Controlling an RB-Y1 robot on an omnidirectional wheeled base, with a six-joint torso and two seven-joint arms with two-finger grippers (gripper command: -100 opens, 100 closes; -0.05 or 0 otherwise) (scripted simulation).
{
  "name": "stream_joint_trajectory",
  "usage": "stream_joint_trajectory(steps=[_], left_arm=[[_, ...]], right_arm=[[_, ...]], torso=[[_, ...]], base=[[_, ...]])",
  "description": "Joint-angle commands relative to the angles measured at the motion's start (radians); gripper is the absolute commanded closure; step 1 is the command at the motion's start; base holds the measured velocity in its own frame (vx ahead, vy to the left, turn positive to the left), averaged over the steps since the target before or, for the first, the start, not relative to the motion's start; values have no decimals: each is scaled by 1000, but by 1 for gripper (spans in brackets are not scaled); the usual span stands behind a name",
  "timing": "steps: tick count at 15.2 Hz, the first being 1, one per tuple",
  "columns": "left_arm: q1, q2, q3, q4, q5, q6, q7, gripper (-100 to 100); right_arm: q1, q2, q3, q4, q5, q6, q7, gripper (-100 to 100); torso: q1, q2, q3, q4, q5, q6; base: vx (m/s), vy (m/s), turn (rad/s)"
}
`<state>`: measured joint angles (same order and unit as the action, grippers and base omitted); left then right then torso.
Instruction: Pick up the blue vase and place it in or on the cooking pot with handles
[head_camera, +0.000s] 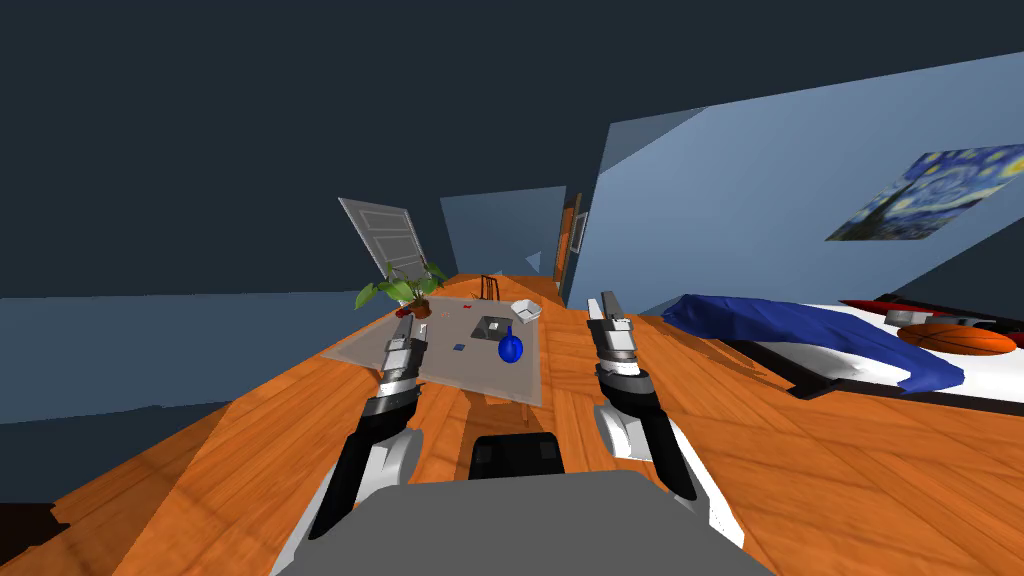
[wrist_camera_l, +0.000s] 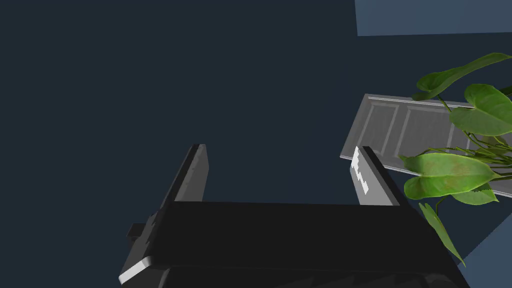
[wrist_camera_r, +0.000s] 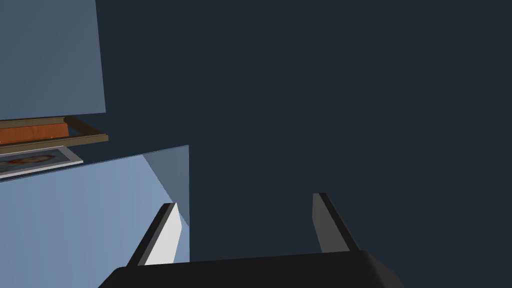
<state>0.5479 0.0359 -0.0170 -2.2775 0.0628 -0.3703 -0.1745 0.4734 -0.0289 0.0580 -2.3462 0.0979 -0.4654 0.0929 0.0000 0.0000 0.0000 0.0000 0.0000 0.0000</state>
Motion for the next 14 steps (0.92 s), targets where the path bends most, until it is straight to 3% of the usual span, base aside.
stream_joint_trajectory(steps=[1, 5, 11, 14], left_arm=[[-5, 41, 5, 17, -10, 4, -7, -100], [-23, 112, 21, 76, -44, 19, -33, -100], [-50, 175, 46, 168, -97, 42, -73, -100], [-75, 214, 67, 251, -145, 65, -110, -100]], right_arm=[[0, 0, 0, 0, 0, 0, 0, 0], [0, 0, 0, 0, 0, 0, 0, 0], [0, 1, 0, 0, 0, 0, 0, 0], [0, 1, 0, 0, 0, 0, 0, 0]], torso=[[0, 0, 0, 0, 0, 0], [-11, 1, 1, 0, -2, 0], [-20, 3, 2, 1, -4, 0], [-19, 1, 0, 0, -4, 0]], base=[[-9, -40, 23], [-23, -160, 60], [-37, -242, 62], [-16, -262, 74]])
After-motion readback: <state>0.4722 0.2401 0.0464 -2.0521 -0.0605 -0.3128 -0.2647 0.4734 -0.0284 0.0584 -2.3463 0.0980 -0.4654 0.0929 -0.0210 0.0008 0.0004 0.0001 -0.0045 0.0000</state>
